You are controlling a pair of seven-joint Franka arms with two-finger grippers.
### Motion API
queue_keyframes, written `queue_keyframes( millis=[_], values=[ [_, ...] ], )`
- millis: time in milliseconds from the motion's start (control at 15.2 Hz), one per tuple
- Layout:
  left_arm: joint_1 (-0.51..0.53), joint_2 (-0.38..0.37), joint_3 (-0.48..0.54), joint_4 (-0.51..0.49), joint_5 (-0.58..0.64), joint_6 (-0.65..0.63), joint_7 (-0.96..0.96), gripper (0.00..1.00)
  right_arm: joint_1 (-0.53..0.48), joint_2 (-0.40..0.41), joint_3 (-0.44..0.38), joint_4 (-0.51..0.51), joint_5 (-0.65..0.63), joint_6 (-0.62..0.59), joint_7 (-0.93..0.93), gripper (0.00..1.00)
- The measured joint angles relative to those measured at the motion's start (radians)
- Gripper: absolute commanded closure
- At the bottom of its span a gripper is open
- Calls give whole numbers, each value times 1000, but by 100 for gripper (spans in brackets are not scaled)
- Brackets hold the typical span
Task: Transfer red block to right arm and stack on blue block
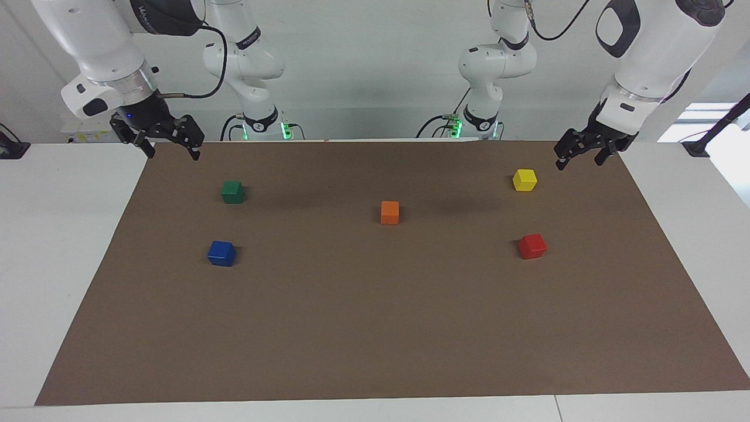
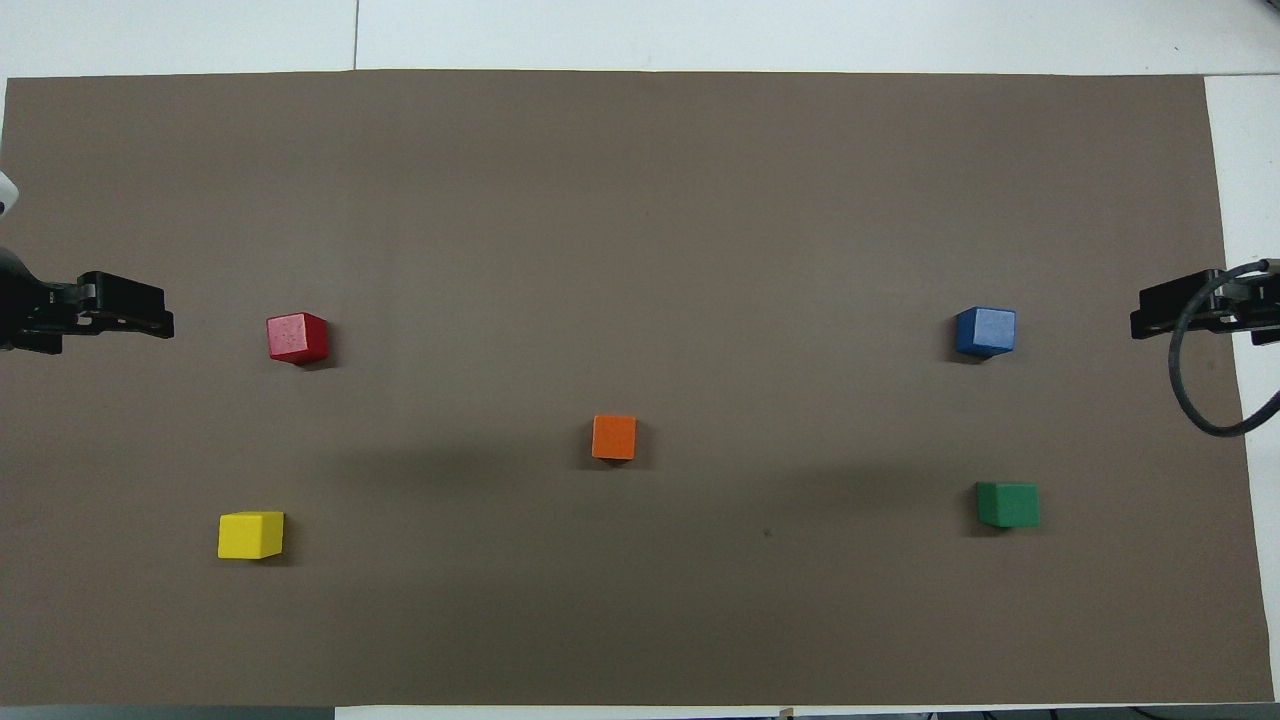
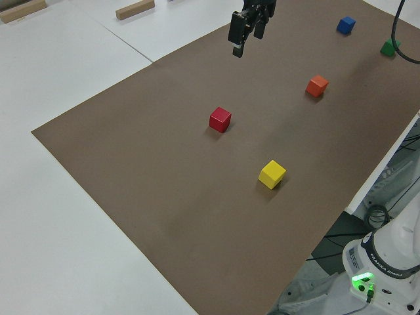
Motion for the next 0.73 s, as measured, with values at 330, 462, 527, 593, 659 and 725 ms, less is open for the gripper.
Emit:
queue_keyframes(
  millis=[330,462,527,593,659,725],
  values=[
    [0,0,0,-1,0,-1,0,0,0,0,0,0,0,0,0,0],
    [0,0,2,-8,0,-11,-1,0,0,0,0,0,0,0,0,0],
    [0,0,2,-16,0,-13,-4,0,1,0,0,0,0,0,0,0],
    [0,0,3,-26,-1,-10,-12,0,2,0,1,0,0,0,0,0],
    [0,0,3,-35,-4,3,-27,0,3,0,2,0,0,0,0,0],
    [0,0,2,-45,-9,27,-36,0,4,0,3,0,0,0,0,0]
  ],
)
